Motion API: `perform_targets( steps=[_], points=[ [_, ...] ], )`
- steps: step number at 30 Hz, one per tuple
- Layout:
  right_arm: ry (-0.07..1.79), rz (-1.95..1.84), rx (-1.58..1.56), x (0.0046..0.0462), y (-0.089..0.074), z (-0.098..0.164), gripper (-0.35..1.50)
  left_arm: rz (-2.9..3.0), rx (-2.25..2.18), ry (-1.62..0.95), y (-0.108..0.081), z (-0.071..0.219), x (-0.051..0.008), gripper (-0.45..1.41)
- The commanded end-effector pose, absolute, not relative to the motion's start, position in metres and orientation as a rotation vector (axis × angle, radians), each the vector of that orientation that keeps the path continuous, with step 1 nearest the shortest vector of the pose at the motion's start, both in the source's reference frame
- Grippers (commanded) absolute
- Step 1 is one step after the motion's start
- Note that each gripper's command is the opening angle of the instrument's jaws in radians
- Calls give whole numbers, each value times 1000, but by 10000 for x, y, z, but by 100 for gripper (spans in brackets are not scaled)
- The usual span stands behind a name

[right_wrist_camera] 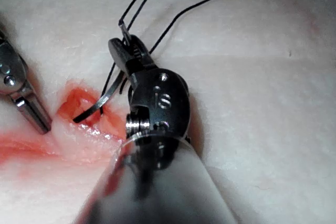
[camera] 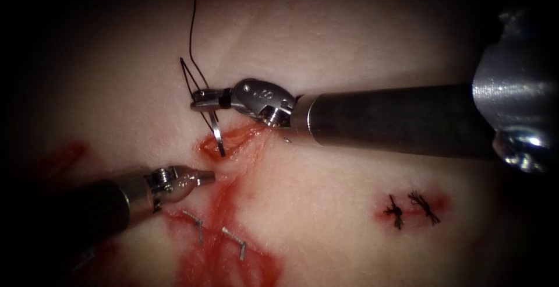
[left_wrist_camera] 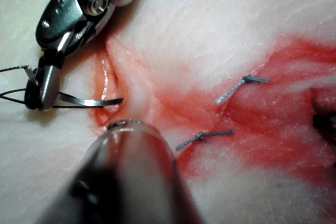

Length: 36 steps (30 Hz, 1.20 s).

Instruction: Wound Closure

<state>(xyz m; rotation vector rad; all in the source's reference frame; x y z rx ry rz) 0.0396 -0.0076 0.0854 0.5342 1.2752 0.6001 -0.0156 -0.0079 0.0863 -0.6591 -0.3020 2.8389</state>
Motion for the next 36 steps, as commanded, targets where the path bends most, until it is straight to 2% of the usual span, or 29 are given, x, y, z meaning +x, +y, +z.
perform_targets(
  steps=[1, 12, 36],
  points=[
    [1265, 609, 554, 400, -83, 856, -35, 2840, -661, -303, -79, 869, -161, -11],
    [1108, 800, 681, 385, -100, 848, -35, 2834, -660, -305, -78, 869, -160, -13],
    [997, 956, 1008, 410, -144, 837, -35, 2830, -663, -314, -77, 869, -152, -25]
  ],
)
